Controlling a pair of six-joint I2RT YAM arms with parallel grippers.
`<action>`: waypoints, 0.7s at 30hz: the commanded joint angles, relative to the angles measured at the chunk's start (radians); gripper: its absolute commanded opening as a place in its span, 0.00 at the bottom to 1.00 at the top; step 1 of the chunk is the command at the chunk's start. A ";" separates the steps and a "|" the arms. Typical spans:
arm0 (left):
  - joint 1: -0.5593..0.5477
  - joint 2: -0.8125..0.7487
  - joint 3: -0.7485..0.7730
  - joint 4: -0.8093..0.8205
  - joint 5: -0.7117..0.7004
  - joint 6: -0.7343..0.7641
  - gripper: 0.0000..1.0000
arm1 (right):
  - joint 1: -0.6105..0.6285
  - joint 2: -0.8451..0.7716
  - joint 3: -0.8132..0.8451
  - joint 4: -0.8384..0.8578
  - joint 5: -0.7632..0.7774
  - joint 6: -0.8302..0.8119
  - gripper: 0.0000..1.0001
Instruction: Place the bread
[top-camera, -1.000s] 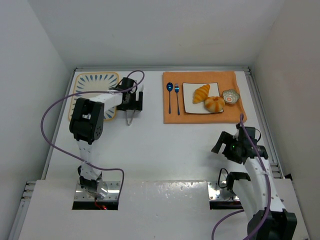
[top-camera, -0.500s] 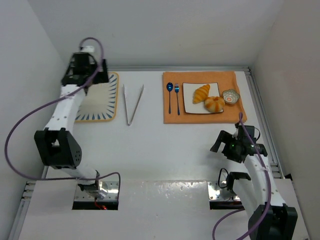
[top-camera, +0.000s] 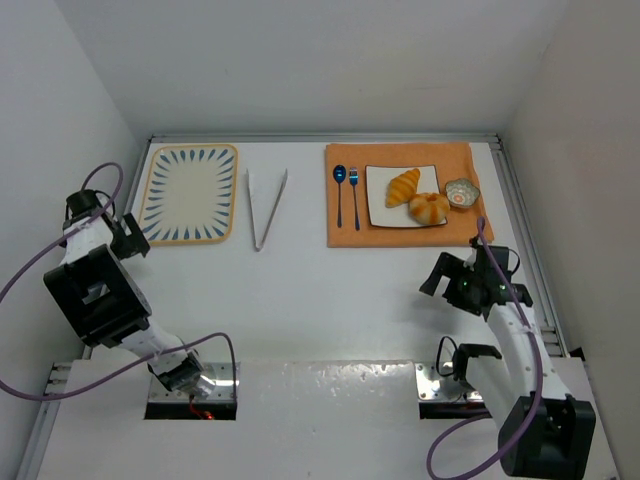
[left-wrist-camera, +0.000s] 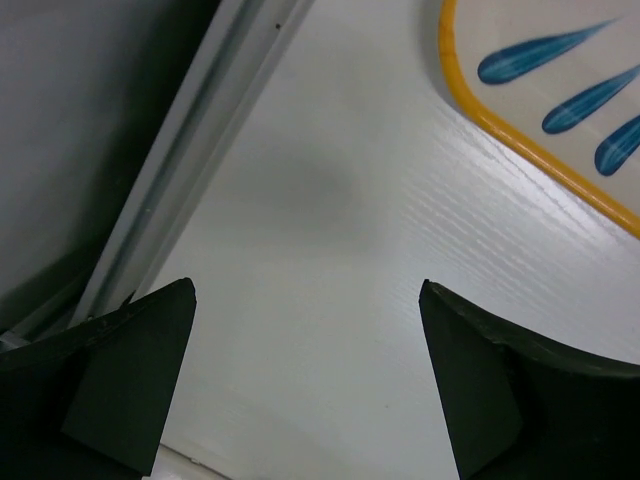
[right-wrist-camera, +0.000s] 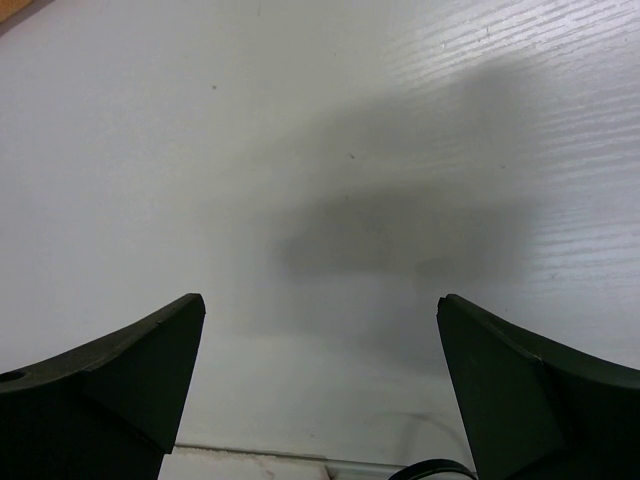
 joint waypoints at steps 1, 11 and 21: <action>0.013 0.005 -0.008 0.038 0.053 0.026 1.00 | 0.000 0.013 -0.003 0.072 0.006 0.020 1.00; 0.013 0.017 0.001 0.038 0.063 0.026 1.00 | 0.000 0.033 -0.003 0.087 0.006 0.024 1.00; 0.013 0.017 0.010 0.038 0.095 0.026 1.00 | 0.002 -0.002 0.000 0.061 0.018 0.014 1.00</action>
